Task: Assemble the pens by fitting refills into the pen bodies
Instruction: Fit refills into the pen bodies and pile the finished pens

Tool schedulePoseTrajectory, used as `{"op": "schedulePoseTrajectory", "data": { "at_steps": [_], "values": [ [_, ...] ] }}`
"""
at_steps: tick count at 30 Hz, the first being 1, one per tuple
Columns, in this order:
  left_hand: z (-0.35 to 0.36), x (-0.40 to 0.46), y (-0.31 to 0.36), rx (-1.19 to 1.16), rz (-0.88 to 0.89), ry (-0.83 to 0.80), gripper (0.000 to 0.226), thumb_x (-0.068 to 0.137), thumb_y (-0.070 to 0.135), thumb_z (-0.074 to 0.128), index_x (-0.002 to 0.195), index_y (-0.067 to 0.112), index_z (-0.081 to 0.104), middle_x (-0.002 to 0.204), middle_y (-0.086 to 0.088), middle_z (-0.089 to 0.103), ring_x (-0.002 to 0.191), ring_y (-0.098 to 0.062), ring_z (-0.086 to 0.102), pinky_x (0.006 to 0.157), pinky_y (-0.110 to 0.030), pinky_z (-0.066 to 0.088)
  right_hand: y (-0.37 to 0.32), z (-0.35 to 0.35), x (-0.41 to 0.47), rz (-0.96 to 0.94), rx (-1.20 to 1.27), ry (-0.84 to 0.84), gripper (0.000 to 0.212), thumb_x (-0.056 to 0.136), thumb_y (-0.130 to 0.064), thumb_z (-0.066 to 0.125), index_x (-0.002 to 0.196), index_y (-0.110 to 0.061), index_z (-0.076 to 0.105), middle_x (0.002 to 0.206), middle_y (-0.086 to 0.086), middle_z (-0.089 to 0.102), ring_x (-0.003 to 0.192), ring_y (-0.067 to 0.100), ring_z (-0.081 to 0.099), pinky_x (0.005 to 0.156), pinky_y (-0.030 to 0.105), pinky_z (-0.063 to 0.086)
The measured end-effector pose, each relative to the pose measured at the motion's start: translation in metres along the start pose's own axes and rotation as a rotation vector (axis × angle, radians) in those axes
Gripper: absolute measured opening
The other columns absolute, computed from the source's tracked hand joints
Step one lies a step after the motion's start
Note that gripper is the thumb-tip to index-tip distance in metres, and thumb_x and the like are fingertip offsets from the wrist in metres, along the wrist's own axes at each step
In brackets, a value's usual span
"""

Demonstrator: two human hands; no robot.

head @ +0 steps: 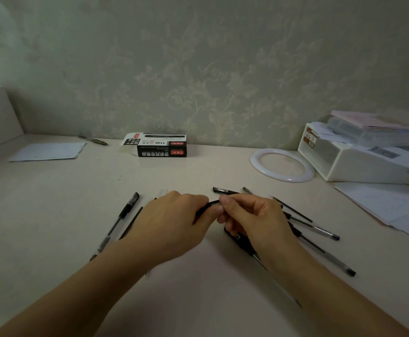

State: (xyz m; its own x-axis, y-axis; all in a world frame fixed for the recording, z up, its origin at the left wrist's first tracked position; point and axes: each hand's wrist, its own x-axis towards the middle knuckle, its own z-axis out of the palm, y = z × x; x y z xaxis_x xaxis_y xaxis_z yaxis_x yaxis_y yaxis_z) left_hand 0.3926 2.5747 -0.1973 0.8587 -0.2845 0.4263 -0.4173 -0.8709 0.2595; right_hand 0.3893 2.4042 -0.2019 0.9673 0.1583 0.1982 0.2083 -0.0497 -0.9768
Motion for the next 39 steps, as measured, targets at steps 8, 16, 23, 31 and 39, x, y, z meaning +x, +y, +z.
{"op": "schedulePoseTrajectory", "data": {
  "at_steps": [8,16,23,31,39],
  "values": [
    [-0.006,0.007,-0.017,0.015,-0.216,0.106,0.072,0.069,0.087,0.018,0.055,0.019,0.035,0.044,0.002,0.041,0.044,-0.011,0.043,0.044,-0.025,0.025,-0.005,-0.009,0.004,-0.120,0.010,0.195,0.014,0.092,-0.020,0.066,0.083,-0.022,0.076,0.076,0.000,0.074,0.063,0.008,0.066,0.063,0.014,0.053],
    [0.003,0.002,-0.018,-0.064,-0.084,0.054,0.015,0.098,0.042,0.035,0.092,0.031,0.028,0.063,0.009,0.049,0.051,-0.007,0.047,0.044,-0.023,0.029,0.010,-0.002,-0.002,-0.367,-0.856,-0.056,0.013,0.087,-0.017,0.065,0.097,-0.025,0.068,0.089,-0.016,0.068,0.086,0.003,0.057,0.078,0.021,0.047],
    [0.004,0.002,-0.016,-0.074,-0.004,-0.028,0.008,0.098,0.038,0.043,0.094,0.030,0.043,0.088,0.012,0.053,0.073,-0.008,0.052,0.062,-0.026,0.045,0.014,0.002,-0.002,-0.394,-1.044,-0.137,0.007,0.088,-0.023,0.063,0.091,-0.027,0.068,0.086,-0.013,0.065,0.087,0.010,0.047,0.075,0.025,0.028],
    [0.003,0.004,-0.016,-0.117,0.031,-0.044,0.007,0.096,0.037,0.050,0.095,0.031,0.048,0.090,0.015,0.051,0.075,-0.002,0.050,0.062,-0.010,0.033,0.011,-0.004,0.002,-0.318,-0.712,0.070,0.014,0.090,-0.038,0.062,0.099,-0.028,0.064,0.090,-0.018,0.065,0.087,0.004,0.057,0.074,0.016,0.044],
    [0.002,0.002,-0.012,-0.182,0.150,-0.050,0.015,0.094,0.038,0.050,0.100,0.027,0.058,0.091,0.018,0.051,0.077,0.000,0.051,0.065,-0.019,0.045,0.009,-0.007,0.004,-0.143,-0.412,0.056,0.013,0.090,-0.041,0.064,0.085,-0.029,0.068,0.077,-0.011,0.069,0.071,0.004,0.062,0.063,0.016,0.048]
  ]
}}
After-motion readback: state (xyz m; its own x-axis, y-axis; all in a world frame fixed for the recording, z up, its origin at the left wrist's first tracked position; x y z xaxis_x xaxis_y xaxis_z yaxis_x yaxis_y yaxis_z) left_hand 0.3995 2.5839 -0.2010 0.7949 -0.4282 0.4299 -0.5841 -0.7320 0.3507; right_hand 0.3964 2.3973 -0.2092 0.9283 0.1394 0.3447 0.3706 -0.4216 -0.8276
